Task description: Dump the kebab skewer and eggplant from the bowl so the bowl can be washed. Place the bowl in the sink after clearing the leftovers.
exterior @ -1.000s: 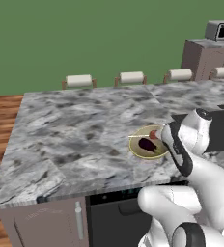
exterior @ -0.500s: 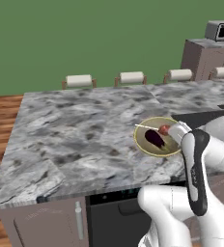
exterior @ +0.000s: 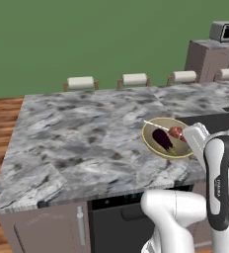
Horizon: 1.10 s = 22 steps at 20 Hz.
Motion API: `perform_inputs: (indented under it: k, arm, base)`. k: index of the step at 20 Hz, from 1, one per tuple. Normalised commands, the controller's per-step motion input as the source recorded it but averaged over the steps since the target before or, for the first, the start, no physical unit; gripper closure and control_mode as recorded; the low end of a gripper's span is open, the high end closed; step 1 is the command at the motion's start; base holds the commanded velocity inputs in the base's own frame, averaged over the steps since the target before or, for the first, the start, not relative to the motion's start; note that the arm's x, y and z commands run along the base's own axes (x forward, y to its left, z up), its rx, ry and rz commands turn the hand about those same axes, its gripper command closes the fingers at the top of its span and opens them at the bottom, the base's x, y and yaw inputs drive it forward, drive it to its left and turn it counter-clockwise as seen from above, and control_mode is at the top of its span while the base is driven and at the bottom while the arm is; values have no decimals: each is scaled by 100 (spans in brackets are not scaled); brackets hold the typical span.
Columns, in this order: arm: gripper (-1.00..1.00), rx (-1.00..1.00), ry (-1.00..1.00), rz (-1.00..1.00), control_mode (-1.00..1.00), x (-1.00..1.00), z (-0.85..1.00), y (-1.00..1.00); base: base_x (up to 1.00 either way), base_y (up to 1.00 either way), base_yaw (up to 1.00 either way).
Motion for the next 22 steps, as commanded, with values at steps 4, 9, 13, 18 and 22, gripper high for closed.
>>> perform_inputs:
  k: [4, 9, 13, 18, 22]
  arm:
    - [100, 0, 0, 0, -100, -19, 0, 0]
    - [100, 0, 0, 0, 100, 0, 0, 0]
    - [100, 0, 0, 0, 100, 0, 0, 0]
    - [100, 0, 0, 0, 100, 0, 0, 0]
    - [100, 0, 0, 0, 100, 0, 0, 0]
  base:
    - [0, 0, 0]
    - [-56, -11, -1]
    - [-38, -44, -7]
    - [-11, -72, -8]
    - [0, -86, -5]
